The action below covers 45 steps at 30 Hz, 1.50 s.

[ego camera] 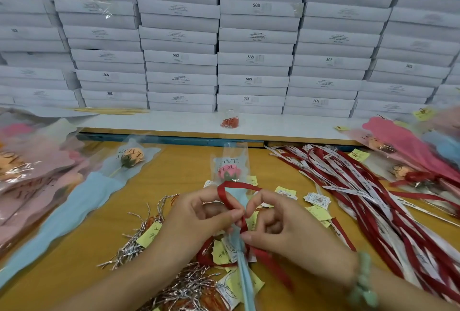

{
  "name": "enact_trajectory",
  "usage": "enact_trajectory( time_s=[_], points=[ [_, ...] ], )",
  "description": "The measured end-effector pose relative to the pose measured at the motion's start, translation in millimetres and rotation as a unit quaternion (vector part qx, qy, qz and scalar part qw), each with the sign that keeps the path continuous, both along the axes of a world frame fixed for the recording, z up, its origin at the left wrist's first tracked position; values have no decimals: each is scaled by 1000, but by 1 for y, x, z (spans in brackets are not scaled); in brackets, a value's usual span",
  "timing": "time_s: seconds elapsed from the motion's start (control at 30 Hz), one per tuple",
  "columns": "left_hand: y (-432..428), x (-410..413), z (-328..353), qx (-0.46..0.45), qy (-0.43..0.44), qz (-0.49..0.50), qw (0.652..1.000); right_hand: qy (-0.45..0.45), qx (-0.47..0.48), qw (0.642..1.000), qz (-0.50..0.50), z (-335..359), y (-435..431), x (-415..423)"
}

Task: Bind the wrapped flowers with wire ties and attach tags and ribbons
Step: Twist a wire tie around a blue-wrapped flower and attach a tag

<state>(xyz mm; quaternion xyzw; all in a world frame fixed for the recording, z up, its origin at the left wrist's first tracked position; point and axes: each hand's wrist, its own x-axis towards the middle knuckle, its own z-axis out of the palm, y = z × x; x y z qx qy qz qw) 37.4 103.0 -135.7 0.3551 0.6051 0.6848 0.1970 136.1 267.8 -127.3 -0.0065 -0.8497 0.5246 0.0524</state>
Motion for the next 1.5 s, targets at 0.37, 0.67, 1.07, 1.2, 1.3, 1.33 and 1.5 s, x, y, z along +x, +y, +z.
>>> enact_trajectory(
  time_s=[0.37, 0.67, 1.07, 1.2, 1.3, 1.33, 1.5],
  points=[
    [-5, 4, 8, -52, 98, 8, 994, 150, 205, 967, -25, -10, -6, 1],
    [-21, 2, 2, 1, 80, 31, 996, 126, 120, 985, 12, -12, -4, 2],
    [-17, 5, -9, 13, 82, 87, 993, 106, 76, 991, -14, -18, -1, -3],
    [-16, 6, -10, 4, 92, 89, 992, 99, 45, 994, -15, -16, -1, -3],
    [-17, 5, -10, 2, 86, 91, 992, 92, 26, 995, -26, -15, -1, -3],
    [-17, 5, -10, 2, 83, 92, 992, 96, 30, 995, -28, -14, 0, -3],
    [-16, 5, -10, 3, 80, 91, 993, 130, 149, 979, -51, -10, 3, 1]
  ],
)
